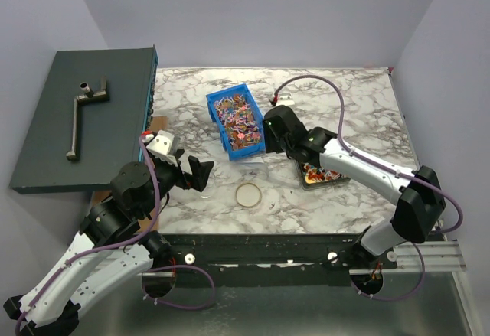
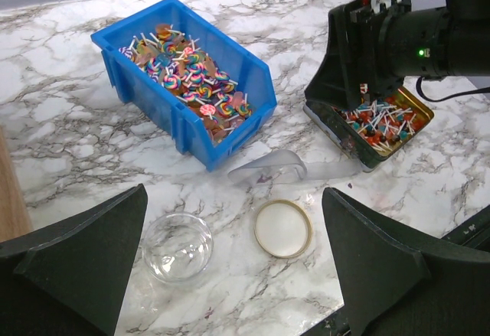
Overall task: Pack the candies
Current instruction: Move the storage box to the center of the board.
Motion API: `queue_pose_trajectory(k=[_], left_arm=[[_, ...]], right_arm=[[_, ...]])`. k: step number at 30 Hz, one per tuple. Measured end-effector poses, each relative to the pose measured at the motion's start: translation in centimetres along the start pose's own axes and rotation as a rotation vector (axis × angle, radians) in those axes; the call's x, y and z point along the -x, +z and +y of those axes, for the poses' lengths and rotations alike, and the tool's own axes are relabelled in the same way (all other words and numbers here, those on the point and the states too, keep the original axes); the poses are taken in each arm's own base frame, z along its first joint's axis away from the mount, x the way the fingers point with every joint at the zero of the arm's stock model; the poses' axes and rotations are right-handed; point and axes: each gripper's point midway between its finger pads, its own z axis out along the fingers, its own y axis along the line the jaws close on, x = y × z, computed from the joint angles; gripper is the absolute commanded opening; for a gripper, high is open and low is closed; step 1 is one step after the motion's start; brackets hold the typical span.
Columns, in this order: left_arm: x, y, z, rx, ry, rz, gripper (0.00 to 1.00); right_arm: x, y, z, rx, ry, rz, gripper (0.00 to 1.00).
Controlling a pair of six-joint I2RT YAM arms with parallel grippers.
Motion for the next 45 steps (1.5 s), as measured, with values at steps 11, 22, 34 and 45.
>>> queue_pose_trajectory(k=[11,22,34,45], left_arm=[[0.0,0.0,0.0,-0.001,0.000,0.001,0.99],[0.0,0.0,-0.1,-0.004,0.000,0.001,0.99],[0.0,0.0,-0.1,-0.003,0.001,0.002,0.99],[-0.1,0.1,-0.1,-0.003,0.001,0.006,0.99]], right_arm=[[-7.0,0.1,-6.5,-0.161,0.059,0.175,0.55],[-11.0,0.0,-9.0,-0.194,0.110,0.256,0.45],[-11.9,2.2,-9.4,-0.174,0.167,0.280,0.32],[-13.4,4.0,-9.3,-0.177,0.161,0.323,0.08]])
